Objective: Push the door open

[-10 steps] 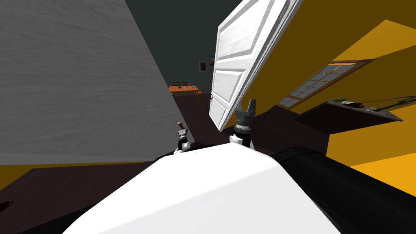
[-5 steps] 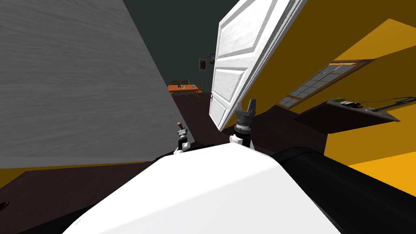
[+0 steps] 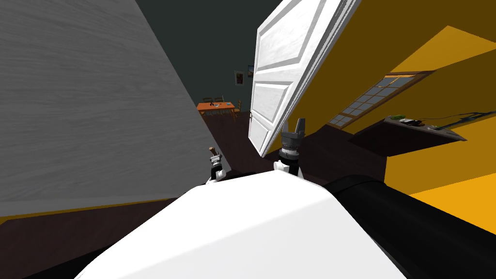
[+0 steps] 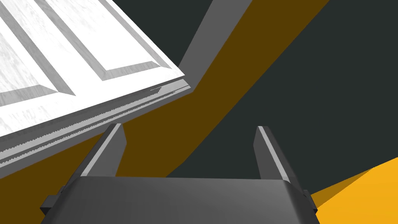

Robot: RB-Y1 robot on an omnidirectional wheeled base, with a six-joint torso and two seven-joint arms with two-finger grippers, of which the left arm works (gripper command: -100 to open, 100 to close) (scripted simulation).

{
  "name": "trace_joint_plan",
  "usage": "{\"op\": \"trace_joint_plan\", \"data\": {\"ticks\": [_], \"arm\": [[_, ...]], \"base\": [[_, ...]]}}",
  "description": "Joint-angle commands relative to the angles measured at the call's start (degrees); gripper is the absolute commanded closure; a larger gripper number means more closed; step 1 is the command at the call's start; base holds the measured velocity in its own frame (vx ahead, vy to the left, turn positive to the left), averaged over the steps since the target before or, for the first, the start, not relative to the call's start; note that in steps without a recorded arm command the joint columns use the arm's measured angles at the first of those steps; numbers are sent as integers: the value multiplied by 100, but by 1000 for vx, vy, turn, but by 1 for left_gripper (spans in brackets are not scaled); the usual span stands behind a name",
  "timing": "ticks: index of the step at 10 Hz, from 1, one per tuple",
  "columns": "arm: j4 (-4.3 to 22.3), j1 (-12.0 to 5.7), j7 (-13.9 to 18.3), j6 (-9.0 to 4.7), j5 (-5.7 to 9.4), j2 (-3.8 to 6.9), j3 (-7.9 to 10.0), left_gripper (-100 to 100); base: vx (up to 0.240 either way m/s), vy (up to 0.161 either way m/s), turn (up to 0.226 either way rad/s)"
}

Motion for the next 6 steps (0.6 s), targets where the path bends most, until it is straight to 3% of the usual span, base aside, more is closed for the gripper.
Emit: {"op": "trace_joint_plan", "data": {"ticks": [1,6], "arm": [[96,-106,-23,-157,90,117,184,100],[98,-104,-176,-237,284,188,540,100]], "base": [[192,23,-100],[134,11,-57]]}}
